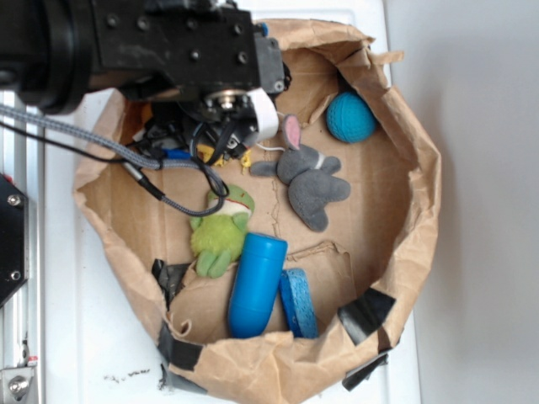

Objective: Grab the yellow cloth.

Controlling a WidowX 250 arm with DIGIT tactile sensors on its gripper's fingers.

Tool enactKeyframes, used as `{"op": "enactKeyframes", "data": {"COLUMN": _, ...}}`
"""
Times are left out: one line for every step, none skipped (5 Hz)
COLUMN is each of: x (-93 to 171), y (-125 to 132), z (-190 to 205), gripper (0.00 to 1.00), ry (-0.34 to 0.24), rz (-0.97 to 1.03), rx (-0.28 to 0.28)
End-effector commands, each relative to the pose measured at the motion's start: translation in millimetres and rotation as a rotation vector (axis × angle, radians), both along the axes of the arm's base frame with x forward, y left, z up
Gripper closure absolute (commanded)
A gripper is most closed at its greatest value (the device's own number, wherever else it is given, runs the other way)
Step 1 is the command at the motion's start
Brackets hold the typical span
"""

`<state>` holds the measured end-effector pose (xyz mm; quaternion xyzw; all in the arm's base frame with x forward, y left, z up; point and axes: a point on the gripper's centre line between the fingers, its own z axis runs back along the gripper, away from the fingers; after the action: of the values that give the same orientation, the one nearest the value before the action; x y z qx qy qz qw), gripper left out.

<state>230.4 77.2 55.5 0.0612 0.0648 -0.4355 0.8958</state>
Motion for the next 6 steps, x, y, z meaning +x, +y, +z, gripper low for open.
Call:
{"op": "enactKeyframes", "data": {"x": -9.6, "y": -8.3, "z": -17.0, "gripper": 0.00, "ry": 0.006, "rz": -0.020, "rx": 0.047}}
{"op": "enactKeyframes", "data": {"x": -10.3, "y": -9.2, "z": -21.0, "gripper": 1.00, "ry": -0.004, "rz": 0.016, "rx": 0.068}}
{"op": "enactKeyframes", "data": {"x": -8.8, "y": -6.9, "z": -9.6, "gripper": 1.00, "ry": -0.005, "rz": 0.028, "rx": 0.034}}
{"op": "enactKeyframes", "data": {"x": -8.8, "y": -7.4, "z": 0.7, "gripper": 1.00, "ry": -0.009, "rz": 0.041, "rx": 0.024}}
{"op": "enactKeyframes", "data": {"x": -10.4, "y": -11.9, "z": 26.1, "gripper": 1.00, "ry": -0.019, "rz": 0.065, "rx": -0.012}}
{"op": "enactKeyframes", "data": {"x": -9.9, "y": -19.9, "z": 58.4, "gripper": 1.00, "ry": -0.029, "rz": 0.134, "rx": -0.036}}
